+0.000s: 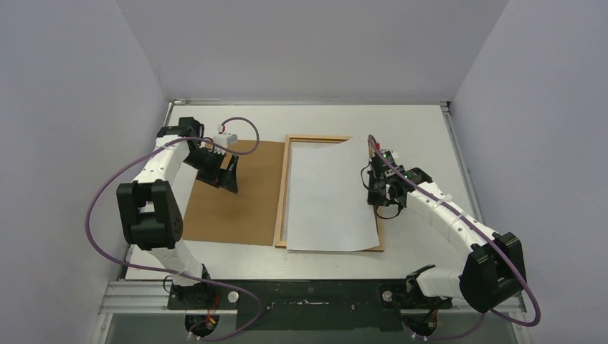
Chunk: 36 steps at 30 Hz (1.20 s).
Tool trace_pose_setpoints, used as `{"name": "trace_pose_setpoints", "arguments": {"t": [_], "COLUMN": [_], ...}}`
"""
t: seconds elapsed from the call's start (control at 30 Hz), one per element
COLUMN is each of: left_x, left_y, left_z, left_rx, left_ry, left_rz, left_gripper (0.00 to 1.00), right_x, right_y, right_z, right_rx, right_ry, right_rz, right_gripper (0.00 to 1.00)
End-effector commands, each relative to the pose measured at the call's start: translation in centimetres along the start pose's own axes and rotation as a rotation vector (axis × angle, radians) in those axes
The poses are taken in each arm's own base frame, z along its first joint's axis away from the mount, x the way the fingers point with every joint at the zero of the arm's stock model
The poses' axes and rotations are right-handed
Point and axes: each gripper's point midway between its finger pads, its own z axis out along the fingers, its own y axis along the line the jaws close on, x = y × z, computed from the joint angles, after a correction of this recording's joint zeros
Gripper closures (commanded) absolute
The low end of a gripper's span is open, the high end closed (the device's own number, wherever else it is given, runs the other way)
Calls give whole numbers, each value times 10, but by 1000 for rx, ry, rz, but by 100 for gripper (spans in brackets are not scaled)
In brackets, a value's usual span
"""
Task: Put the photo into the frame
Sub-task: Adjust the photo in the photo frame.
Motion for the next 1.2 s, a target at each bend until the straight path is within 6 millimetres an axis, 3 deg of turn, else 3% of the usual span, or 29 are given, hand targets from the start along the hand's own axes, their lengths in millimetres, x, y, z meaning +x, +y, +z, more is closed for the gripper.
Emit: {"name": "trace_pose_setpoints", "arguments": {"t": [0.0, 0.53, 1.17], "left_x": [-10, -6, -7], "left_y": [-10, -9, -8], "left_z": [-12, -10, -9], "left_rx": [3, -6, -3], "left_ry": [-62, -49, -45], "left_rz": [34, 25, 19], "left_gripper": [14, 9, 9], "right_x": [-23, -29, -43], "right_y": [1, 6, 21], "right_z": [0, 20, 14], "right_rx": [-2, -21, -77], "right_ry": [-114, -134, -122], "right_rz": [63, 73, -52], "right_gripper": [95, 95, 95]}}
